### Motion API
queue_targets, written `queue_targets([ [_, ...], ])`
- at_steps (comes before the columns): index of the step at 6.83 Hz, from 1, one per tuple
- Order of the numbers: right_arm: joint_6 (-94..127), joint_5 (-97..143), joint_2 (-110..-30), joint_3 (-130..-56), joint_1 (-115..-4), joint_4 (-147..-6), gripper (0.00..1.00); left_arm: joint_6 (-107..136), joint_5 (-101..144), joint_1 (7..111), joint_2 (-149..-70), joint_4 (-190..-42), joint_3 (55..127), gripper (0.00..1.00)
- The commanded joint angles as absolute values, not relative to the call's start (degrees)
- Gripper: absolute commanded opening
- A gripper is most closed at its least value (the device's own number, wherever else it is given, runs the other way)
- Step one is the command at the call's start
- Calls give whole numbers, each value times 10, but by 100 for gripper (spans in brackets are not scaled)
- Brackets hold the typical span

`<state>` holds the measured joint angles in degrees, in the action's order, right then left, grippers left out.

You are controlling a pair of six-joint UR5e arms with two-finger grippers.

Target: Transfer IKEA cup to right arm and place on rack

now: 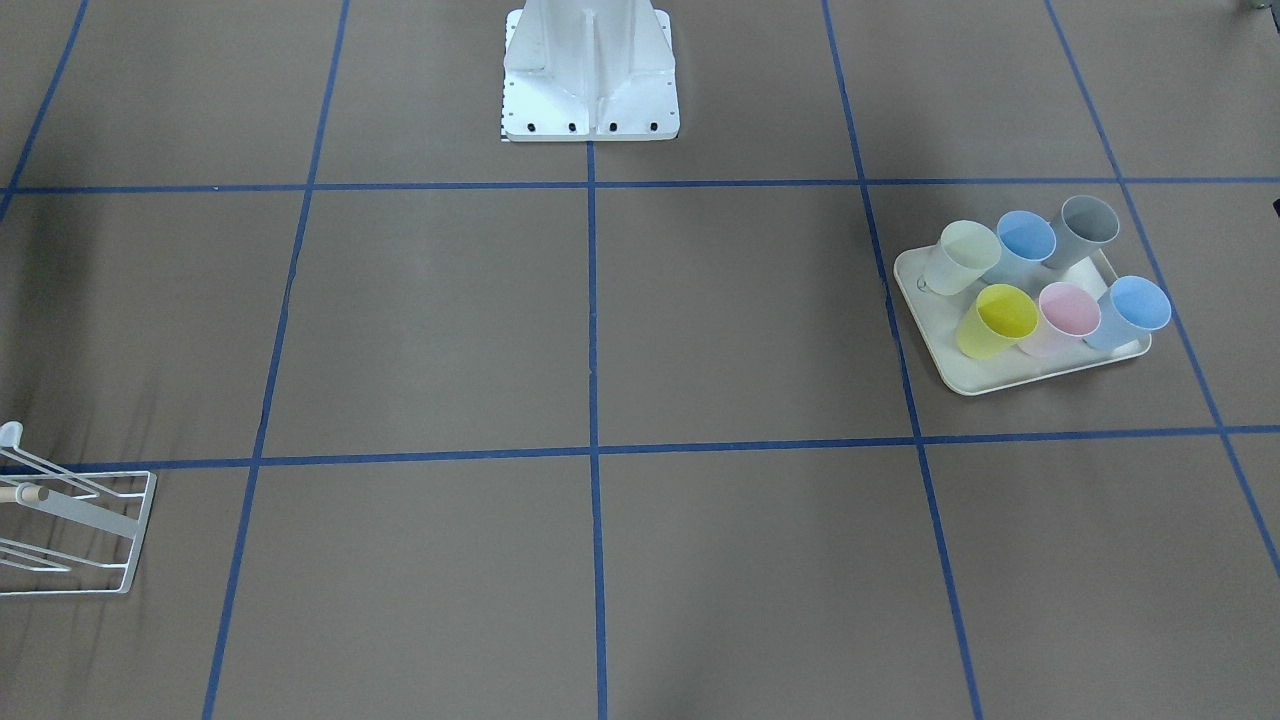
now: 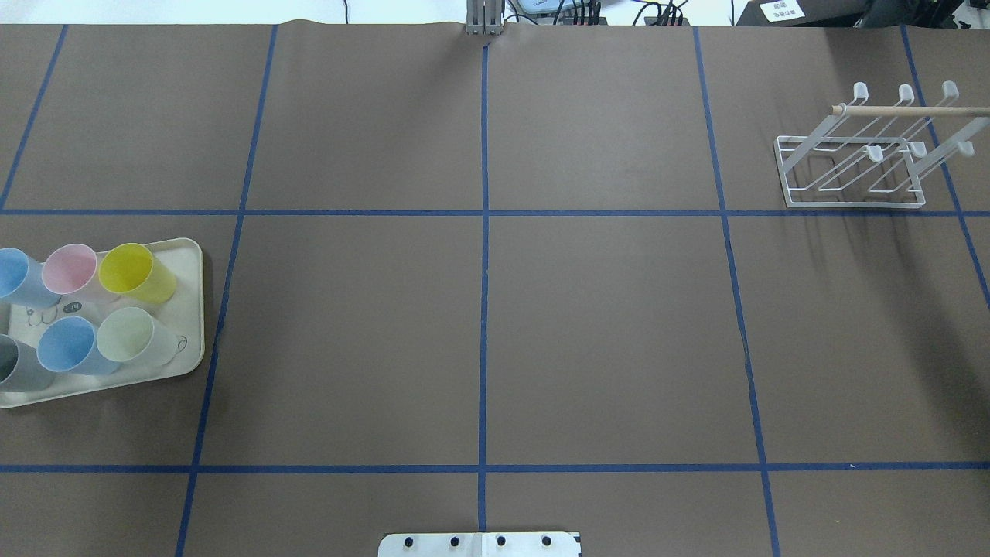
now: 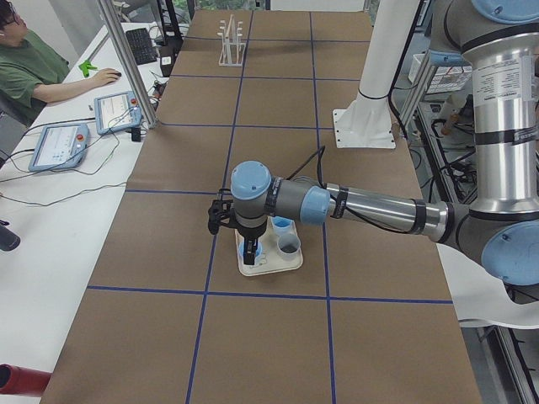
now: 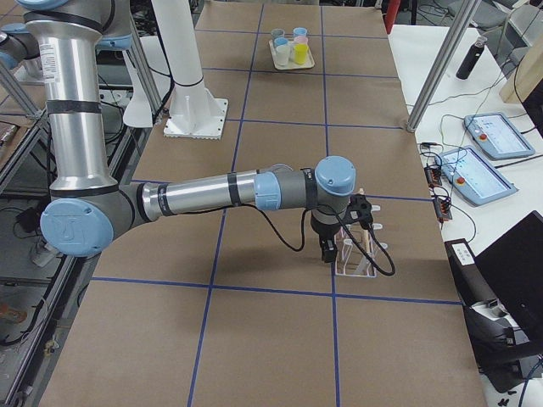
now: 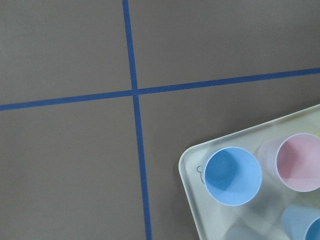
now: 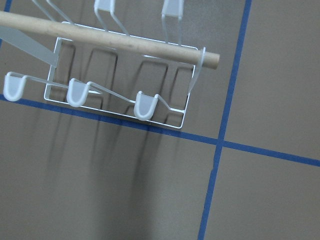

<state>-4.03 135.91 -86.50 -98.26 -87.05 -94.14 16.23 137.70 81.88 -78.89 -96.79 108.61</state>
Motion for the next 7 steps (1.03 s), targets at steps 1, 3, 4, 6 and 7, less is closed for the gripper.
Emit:
queue_targets([
  [1,-27,1372,-861,-984,-862,-941,100,307,1379,742,-711,-1116,1092,100],
  [3,28,1389,-860,-991,-860,-941,100,365,1347,688,-699,-1145,1088,98],
  [4,28,1389,-860,-993,-856,-941,100,394,1333,664,-698,-1159,1085,98],
  [6,28,1388,-860,-993,-854,-941,100,402,1317,638,-698,-1162,1077,97],
  [7,28,1388,-860,-993,-854,-941,100,403,1317,630,-699,-1163,1072,95],
])
